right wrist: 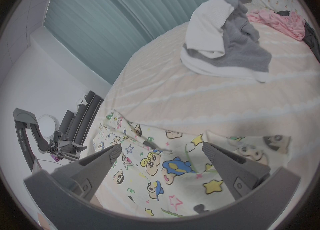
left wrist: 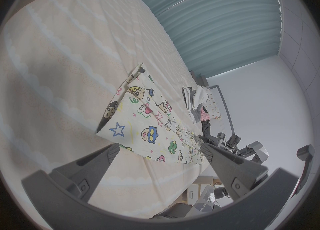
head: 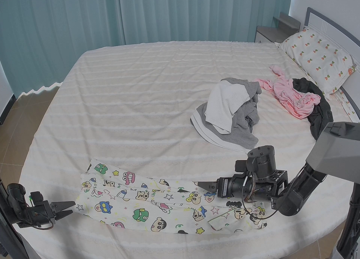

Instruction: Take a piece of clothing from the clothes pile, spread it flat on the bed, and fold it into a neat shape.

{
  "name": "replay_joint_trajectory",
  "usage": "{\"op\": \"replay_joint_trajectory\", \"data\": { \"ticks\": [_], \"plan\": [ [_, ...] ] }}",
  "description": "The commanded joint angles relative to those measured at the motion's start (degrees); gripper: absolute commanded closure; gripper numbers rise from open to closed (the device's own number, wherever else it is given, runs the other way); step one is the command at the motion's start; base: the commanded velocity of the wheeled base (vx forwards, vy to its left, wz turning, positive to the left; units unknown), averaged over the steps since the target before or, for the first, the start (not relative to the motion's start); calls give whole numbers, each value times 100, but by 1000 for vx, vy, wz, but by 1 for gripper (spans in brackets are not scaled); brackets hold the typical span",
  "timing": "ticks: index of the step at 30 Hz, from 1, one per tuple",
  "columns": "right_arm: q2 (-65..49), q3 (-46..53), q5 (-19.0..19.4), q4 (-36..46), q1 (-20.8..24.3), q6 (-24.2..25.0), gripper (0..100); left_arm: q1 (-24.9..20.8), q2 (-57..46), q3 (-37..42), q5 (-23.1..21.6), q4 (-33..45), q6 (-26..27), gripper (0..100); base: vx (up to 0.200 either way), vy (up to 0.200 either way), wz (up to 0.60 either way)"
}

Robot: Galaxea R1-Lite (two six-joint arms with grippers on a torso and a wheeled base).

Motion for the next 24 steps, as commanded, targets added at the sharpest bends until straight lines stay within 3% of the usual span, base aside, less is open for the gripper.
{"op": "replay_joint_trajectory", "data": {
  "ticks": [1, 5, 10, 16, 24],
  "plan": [
    [443, -131, 0, 64, 162, -6, 0, 2, -1, 7, -6, -4, -1, 0, 0, 0, 0],
    [373, -87, -44, 2, 127, 11, 0, 2, -1, 15, -6, 4, -1, 0, 0, 0, 0],
    [-902, 598, -27, -50, -23, 213, 0, 2, -1, 42, -6, -4, -1, 0, 0, 0, 0],
    [-2255, 2039, 0, -50, -110, 460, 0, 2, -36, 59, 12, 4, -10, 0, 0, 0, 0],
    [-2466, 3147, -18, -42, -31, 925, 0, -6, -53, 59, 47, 4, -62, 0, 0, 0, 0]
  ]
}}
